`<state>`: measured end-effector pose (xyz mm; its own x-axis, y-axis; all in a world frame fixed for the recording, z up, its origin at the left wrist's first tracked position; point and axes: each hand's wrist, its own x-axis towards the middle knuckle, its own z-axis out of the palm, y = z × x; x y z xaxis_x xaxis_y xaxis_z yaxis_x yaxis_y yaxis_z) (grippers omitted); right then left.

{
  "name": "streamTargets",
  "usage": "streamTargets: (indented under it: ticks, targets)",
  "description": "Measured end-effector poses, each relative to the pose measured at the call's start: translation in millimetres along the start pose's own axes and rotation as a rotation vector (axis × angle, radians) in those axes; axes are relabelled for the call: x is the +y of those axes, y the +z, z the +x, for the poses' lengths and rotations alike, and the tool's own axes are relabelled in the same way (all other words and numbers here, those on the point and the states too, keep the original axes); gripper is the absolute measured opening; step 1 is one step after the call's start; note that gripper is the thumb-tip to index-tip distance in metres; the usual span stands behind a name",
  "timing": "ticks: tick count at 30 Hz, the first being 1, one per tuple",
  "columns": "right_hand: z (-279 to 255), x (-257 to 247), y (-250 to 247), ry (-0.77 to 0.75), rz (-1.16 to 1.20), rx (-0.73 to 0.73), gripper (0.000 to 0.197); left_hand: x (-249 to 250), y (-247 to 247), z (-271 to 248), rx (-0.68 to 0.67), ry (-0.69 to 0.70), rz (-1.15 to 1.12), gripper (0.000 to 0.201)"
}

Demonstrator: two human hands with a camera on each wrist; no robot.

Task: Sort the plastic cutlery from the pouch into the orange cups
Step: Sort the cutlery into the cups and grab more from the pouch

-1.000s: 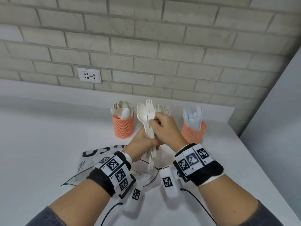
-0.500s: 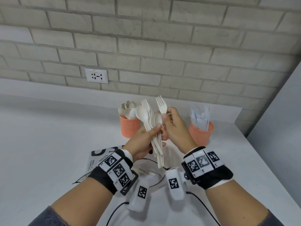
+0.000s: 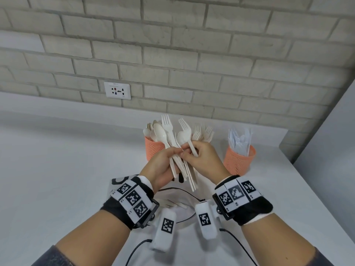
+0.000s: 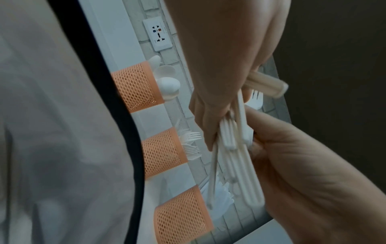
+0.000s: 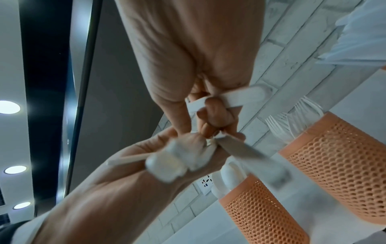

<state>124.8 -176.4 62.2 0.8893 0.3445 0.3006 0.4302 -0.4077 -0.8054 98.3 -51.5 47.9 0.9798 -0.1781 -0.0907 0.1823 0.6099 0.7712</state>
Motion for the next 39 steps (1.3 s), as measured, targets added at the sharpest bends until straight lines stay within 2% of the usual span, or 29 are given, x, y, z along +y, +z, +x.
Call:
streamTargets:
  ticks: [8,12,15,21,26,29,33,39]
  targets:
    - [2.8,-1.7,7.7,0.077,0.08,-0.019,0.014,0.8,-6.6,-1.0,0.004,0.033,-0.042,0.032]
    - [3.8,0.0,14.2,0.086,0.09,-0.041,0.025,2.0,-8.3,-1.1,0.02,0.069,-0.037,0.029]
    - [6.0,1.7,17.0,0.104,0.085,-0.043,0.023,-0.8,-8.0,-0.3,0.048,0.105,0.002,0.029]
    - [5.1,-1.3,25.1,0.068,0.045,-0.068,0.031,-2.3,-9.3,1.2,0.052,0.153,0.03,0.03]
    - [1.2,-2.9,25.1,0.004,0.065,-0.067,0.023,-3.2,-10.7,2.2,0.104,0.181,0.027,0.025]
    - [1.3,-1.2,24.4,-0.01,0.087,-0.088,0.028,0.4,-11.2,4.1,0.115,0.189,-0.015,0.021]
    - [3.9,1.5,22.5,0.047,0.22,-0.108,0.03,4.5,-6.8,1.2,0.065,0.205,-0.005,0.032]
    - [3.9,7.8,19.0,0.132,0.52,-0.173,0.033,4.4,-5.2,-0.7,0.023,0.201,0.04,0.036]
